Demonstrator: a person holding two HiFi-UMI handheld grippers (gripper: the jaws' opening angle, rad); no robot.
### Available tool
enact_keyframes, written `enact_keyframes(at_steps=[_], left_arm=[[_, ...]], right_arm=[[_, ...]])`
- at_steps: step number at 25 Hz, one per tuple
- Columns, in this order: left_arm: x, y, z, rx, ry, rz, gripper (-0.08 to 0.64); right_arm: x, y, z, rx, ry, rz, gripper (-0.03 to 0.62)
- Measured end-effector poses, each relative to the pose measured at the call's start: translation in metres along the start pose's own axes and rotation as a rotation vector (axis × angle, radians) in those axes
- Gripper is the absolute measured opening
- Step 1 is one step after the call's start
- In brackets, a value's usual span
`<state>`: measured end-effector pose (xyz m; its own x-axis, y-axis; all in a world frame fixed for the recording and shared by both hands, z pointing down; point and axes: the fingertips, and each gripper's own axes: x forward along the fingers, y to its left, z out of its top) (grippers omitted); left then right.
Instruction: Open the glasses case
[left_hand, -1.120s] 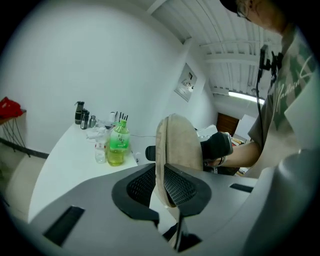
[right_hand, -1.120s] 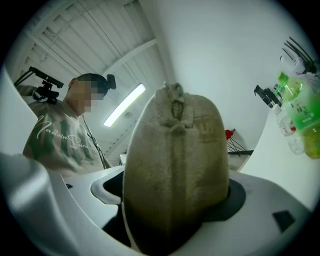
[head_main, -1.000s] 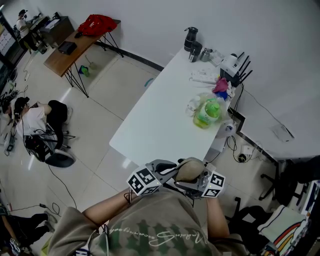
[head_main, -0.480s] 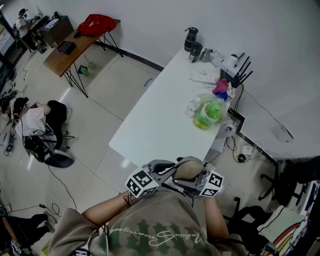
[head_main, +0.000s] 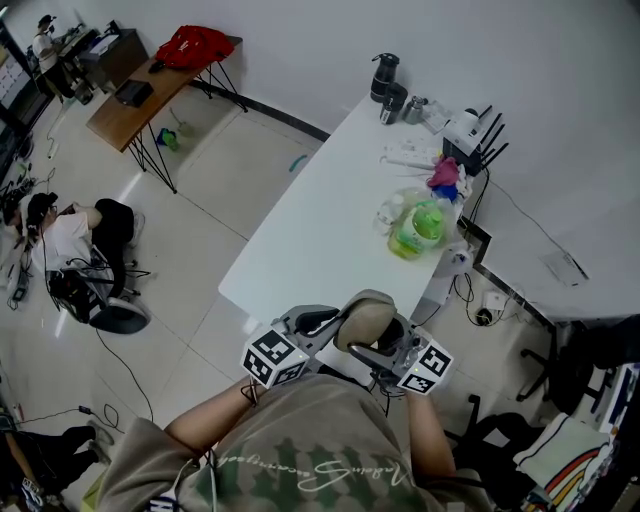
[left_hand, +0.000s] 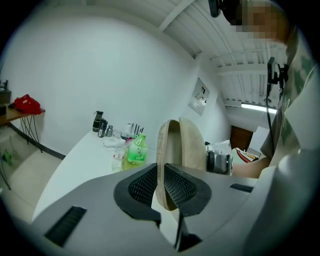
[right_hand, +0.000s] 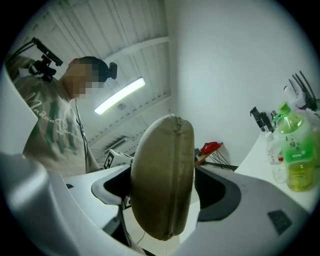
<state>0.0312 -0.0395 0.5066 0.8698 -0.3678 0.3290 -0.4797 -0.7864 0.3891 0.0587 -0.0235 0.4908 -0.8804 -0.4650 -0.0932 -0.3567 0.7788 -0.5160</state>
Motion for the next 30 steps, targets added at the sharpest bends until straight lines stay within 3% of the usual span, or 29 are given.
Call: enact_keyframes(at_steps=[4,7,11,16,19,21,24,26,30], left_arm=[[0.001,0.012,-0.002,0.097,0.017,0.06,0.041],[0.002,0.01,-0.006,0.069,0.024,0.036,0.041],[0.001,-0.002,0.001,0.01,-0.008,-0.067,0.058],[0.004,0.004,0.001,0.011,0.009,-0.047,0.058],[-0.004,0.025,0.001,-0.036,-0.025,0.05,0.058],[-0.013,0.046,0.0,-0.047,-0.045,0.158,0.058],[-0.016,0.068,-0.006,-0.007,-0.021,0.302,0.058],[-0.008,0.066,-0.011,0.011,-0.003,0.337,0.058],[0.006,0.049,-0.015,0.014,-0.043,0.361,0.058]], right_arm=[[0.003,-0.005,-0.001,0.006,-0.01,-0.034,0.383],[0.004,-0.003,0.0,0.014,-0.013,-0.013,0.379],[0.008,0.013,0.003,0.095,-0.03,0.087,0.38],[0.007,0.007,-0.001,0.08,-0.054,0.064,0.38],[0.003,0.0,0.009,0.035,-0.115,-0.045,0.38],[-0.003,-0.014,0.016,0.028,-0.137,-0.191,0.38],[0.002,-0.032,0.013,0.044,-0.084,-0.424,0.38],[0.017,-0.031,0.009,0.018,-0.054,-0.516,0.38],[0.032,-0.034,0.011,-0.192,0.007,-0.701,0.38]])
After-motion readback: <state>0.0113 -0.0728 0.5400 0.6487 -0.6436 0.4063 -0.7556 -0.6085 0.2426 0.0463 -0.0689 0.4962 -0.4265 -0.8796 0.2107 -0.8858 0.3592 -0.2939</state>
